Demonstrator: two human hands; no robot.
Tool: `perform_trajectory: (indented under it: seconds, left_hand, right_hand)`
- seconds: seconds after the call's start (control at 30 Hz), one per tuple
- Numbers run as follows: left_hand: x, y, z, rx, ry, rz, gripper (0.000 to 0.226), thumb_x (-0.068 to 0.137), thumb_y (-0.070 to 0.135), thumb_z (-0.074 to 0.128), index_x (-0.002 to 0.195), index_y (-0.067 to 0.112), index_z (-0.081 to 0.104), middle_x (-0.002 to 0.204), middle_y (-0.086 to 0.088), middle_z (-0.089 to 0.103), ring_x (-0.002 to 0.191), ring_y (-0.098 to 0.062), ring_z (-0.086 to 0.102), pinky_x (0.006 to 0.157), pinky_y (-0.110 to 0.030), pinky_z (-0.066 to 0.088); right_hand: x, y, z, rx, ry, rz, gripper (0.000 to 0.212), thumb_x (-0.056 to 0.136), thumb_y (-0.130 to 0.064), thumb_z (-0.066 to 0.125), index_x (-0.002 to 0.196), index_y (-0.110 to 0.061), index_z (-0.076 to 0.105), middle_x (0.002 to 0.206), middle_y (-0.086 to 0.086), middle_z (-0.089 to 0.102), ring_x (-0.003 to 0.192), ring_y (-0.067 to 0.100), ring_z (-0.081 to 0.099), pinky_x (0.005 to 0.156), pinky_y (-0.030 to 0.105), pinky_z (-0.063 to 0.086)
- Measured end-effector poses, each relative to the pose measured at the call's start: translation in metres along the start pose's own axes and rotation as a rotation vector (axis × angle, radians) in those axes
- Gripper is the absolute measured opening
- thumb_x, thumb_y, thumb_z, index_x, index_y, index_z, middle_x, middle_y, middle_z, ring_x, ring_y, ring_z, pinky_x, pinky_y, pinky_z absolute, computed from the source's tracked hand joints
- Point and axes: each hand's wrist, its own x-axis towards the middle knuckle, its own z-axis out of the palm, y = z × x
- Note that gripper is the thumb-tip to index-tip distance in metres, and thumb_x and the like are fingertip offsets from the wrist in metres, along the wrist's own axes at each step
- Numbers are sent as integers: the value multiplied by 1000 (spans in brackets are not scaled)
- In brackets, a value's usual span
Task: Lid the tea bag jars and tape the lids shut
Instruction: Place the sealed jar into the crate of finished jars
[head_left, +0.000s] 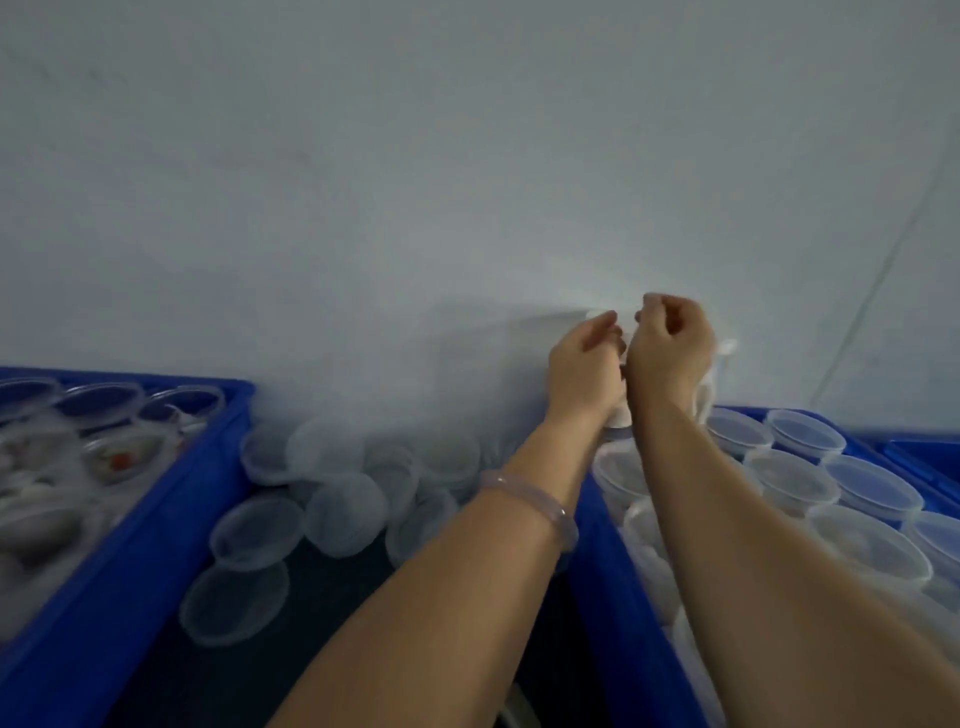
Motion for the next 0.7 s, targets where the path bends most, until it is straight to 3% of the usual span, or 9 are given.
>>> perform_trajectory:
  seconds: [0.03,0.1,0.23,0.33,0.43,0.5,0.57,0.63,0.7]
  left_hand:
    - [-4,16,-16,8,55,15,30,92,2,50,117,5,66,108,-11,68,99,-20,65,80,-25,54]
    - [-18,47,-59,54,174,31,30,88,-2,48,107,2,70,106,-15,70,102,-26,65,89,-32,53]
    - [-64,96,-165,174,355,38,32,86,-3,43,101,1,71,106,-18,69,104,-30,64,96,-41,50]
    - [-95,117,-242,256,492,58,32,88,-2,43,103,2,71,106,-14,70,104,-27,64,94,-34,51]
    - [-119,129,-296,349,634,80,30,94,-1,41,111,-3,66,108,-11,65,98,-21,60,76,-6,45]
    - [-135,136,-317,485,704,137,32,94,0,40,118,1,61,117,-14,62,107,-22,58,83,-11,43]
    - [-150,143,-331,732,743,287,38,90,2,43,125,8,56,130,-10,55,123,-22,48,99,-24,37]
    - [-154,151,-343,1211,775,350,44,91,8,44,135,10,46,144,-12,41,138,-25,30,113,-35,25]
    - [-148,160,-353,1698,775,74,47,96,22,43,141,9,36,151,-18,30,143,-32,19,118,-46,5]
  right_hand:
    - [-20,-13,15,39,-90,11,12,95,-16,52,93,-13,64,82,-3,62,70,1,54,60,3,40]
    - [-70,-35,47,143,-231,80,15,94,-9,51,98,-7,65,84,-1,62,73,4,55,58,3,40]
    - [-176,-77,104,293,-450,240,20,95,-7,48,107,-8,64,93,2,65,83,11,60,73,19,48]
    - [-249,-103,142,325,-569,275,20,94,-7,49,107,-9,64,91,1,64,83,13,60,69,19,46]
    - [-312,-120,167,397,-692,353,19,95,-7,49,106,-9,64,88,1,65,82,14,63,66,19,50]
    - [-338,-125,180,395,-739,387,18,94,-7,50,104,-11,64,94,6,68,89,22,65,76,30,54]
    - [-350,-129,192,436,-804,481,22,94,-9,48,112,-11,60,109,13,64,97,26,63,86,38,52]
    - [-354,-129,204,534,-929,618,36,97,-19,47,129,-5,54,125,16,57,104,25,59,93,38,48]
    - [-358,-121,214,482,-1031,582,39,99,-22,45,133,-3,51,123,13,60,101,20,61,81,24,52]
